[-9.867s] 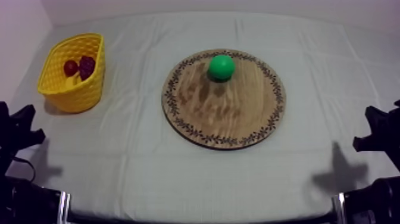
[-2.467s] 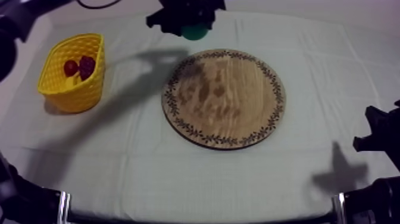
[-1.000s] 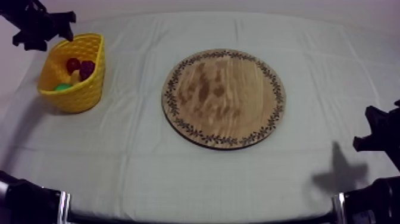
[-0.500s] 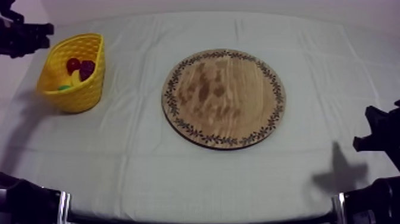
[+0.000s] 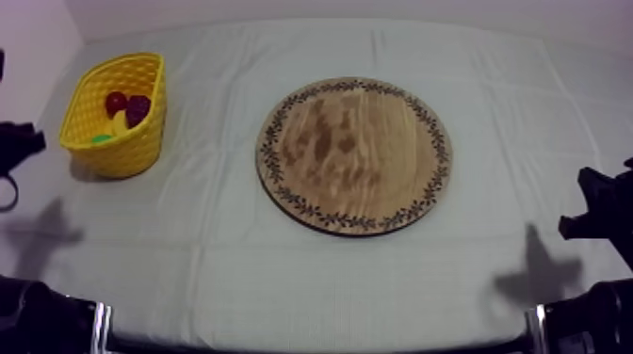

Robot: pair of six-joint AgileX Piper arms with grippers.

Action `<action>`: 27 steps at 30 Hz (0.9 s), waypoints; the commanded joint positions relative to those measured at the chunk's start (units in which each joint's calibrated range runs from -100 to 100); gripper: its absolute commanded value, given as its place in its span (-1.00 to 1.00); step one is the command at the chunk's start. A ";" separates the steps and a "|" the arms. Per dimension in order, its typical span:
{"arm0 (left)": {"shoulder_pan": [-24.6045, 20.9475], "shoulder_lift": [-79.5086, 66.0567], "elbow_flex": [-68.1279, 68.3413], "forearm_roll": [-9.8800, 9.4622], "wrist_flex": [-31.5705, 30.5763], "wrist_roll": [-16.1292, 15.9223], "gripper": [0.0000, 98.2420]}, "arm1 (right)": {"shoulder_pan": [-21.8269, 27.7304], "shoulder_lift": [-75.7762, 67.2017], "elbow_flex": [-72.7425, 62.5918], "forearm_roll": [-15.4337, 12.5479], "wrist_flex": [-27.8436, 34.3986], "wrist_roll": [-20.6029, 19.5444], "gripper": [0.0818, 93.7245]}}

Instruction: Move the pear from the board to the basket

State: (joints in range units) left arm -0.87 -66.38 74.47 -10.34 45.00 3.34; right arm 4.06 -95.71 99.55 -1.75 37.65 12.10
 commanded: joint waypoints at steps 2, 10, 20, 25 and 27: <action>-0.91 -19.50 10.05 2.30 -0.43 -1.67 -1.00 | 0.00 -0.05 0.00 0.02 0.01 0.01 -0.99; -1.71 -30.24 19.93 4.83 -2.98 -3.86 -1.00 | 0.00 -0.05 0.00 0.02 0.01 0.00 -0.99; -2.12 -33.26 23.81 7.63 -7.05 -5.84 -1.00 | 0.00 -0.05 0.00 0.02 0.01 -0.02 -0.99; -2.13 -33.34 24.77 7.88 -9.95 -6.45 -1.00 | 0.00 -0.05 0.00 0.02 0.01 -0.02 -0.99; -2.13 -33.35 24.93 7.90 -10.55 -6.53 -1.00 | 0.00 -0.05 0.00 0.02 0.01 -0.02 -0.99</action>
State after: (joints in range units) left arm -2.99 -99.71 99.35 -2.47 34.70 -3.14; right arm 4.06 -95.71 99.55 -1.75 37.65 12.10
